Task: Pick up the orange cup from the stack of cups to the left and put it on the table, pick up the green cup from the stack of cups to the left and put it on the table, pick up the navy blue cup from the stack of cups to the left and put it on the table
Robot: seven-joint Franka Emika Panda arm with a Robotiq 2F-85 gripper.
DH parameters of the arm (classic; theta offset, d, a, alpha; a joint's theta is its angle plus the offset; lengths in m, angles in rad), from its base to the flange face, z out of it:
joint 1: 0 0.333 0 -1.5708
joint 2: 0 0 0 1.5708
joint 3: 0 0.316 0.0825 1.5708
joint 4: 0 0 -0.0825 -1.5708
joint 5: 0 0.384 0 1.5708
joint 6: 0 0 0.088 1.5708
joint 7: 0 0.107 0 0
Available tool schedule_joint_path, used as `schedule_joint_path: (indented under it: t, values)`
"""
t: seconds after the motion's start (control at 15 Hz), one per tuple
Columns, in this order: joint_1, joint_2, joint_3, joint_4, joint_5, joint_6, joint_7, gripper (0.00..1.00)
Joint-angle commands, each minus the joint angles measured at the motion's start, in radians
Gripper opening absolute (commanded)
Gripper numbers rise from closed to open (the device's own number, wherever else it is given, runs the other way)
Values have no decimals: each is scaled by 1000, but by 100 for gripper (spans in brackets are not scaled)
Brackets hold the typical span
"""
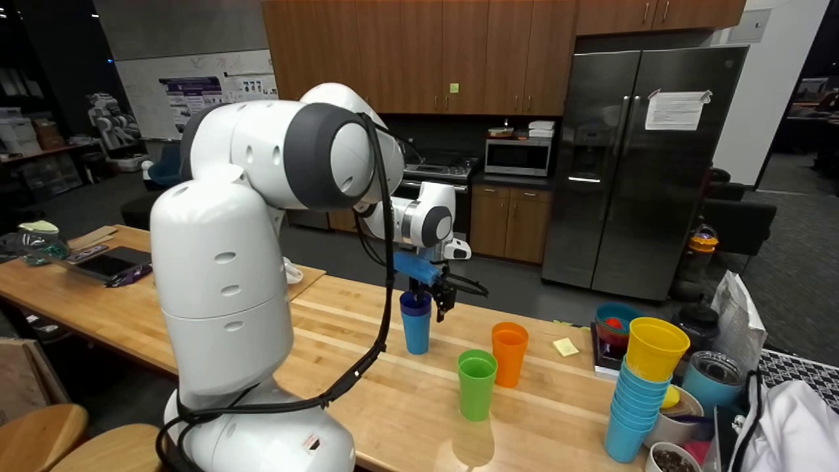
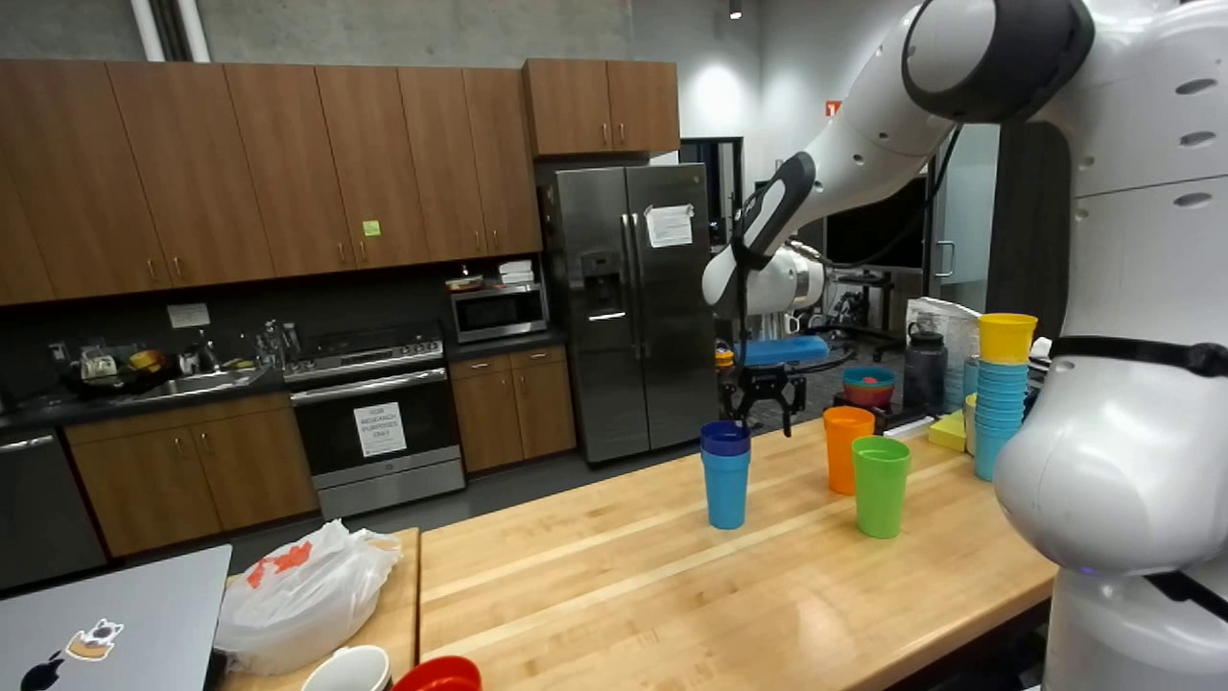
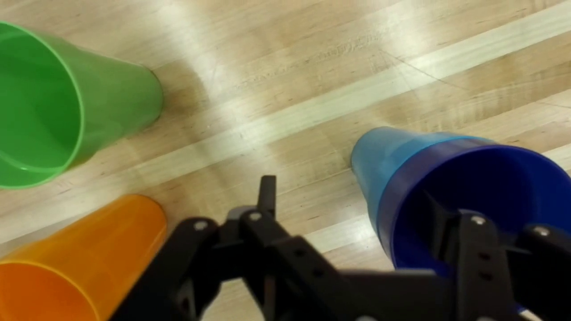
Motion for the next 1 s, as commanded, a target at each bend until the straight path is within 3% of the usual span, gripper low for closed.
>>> schedule_joint_path:
  t: [0.0,0.4,0.93]
  values:
    - [10,13,-4,23,-22,-27,-13,45]
    - [17,16,-3,26,-23,-29,-25,0]
    - [17,3,0,38,-8,-21,-35,1]
